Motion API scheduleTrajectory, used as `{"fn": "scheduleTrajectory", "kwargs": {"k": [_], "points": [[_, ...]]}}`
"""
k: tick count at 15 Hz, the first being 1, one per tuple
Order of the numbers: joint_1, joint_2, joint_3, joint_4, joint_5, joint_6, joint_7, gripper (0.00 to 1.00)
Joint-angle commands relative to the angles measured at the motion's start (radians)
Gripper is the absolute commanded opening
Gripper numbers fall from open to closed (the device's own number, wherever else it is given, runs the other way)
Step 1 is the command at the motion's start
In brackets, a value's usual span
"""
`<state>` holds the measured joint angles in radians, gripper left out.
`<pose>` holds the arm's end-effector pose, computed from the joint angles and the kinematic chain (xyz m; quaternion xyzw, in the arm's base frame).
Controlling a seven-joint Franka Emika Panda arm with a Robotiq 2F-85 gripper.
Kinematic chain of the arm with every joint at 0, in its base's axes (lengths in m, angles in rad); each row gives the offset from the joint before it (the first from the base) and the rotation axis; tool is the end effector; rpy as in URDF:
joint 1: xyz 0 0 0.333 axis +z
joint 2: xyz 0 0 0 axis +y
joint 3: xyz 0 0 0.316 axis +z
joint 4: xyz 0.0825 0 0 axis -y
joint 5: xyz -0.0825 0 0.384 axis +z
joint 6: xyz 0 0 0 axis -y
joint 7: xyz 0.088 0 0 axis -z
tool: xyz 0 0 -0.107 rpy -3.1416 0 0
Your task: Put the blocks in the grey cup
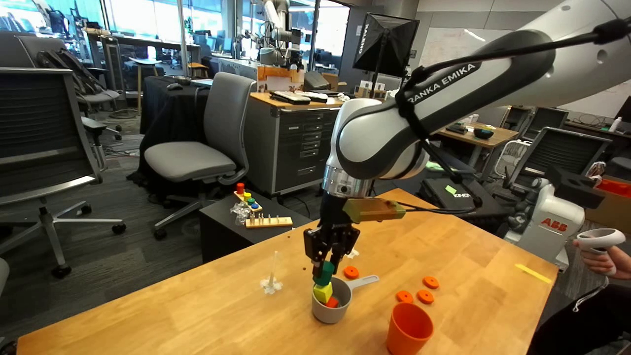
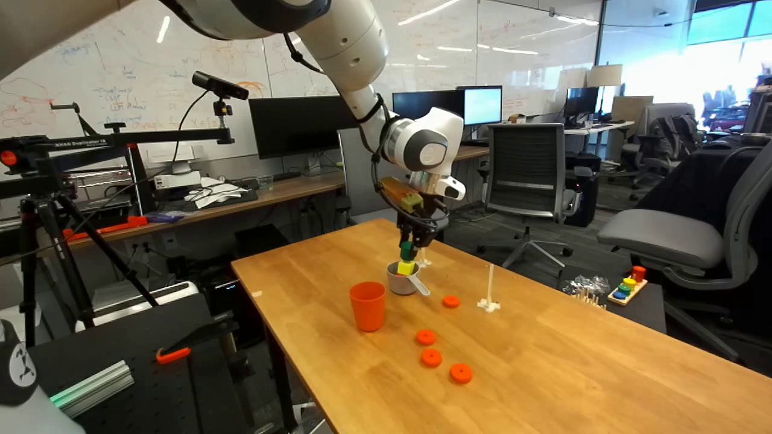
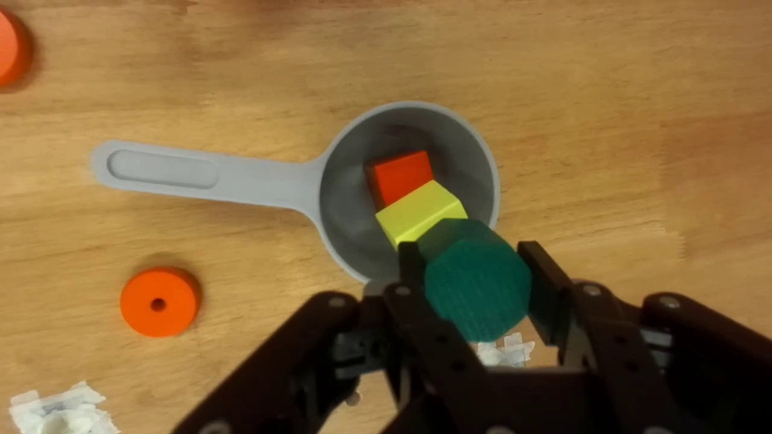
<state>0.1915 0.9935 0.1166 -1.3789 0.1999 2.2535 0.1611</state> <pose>0.6819 0.2067 0.1054 -0.9905 0.0178 0.0847 0.1068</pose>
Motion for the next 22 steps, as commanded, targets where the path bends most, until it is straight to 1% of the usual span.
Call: {"fn": "scheduleTrajectory", "kwargs": {"k": [1,7,22], "points": [[0.016,0.03,-0.006,0.056,-0.021,-0.031,0.026,0.19],[0.017,0.044,-0.007,0.072,-0.02,-0.035,0.029,0.19],[0.014,0.025,-0.021,0.025,-0.019,-0.033,0.063,0.19]]}}
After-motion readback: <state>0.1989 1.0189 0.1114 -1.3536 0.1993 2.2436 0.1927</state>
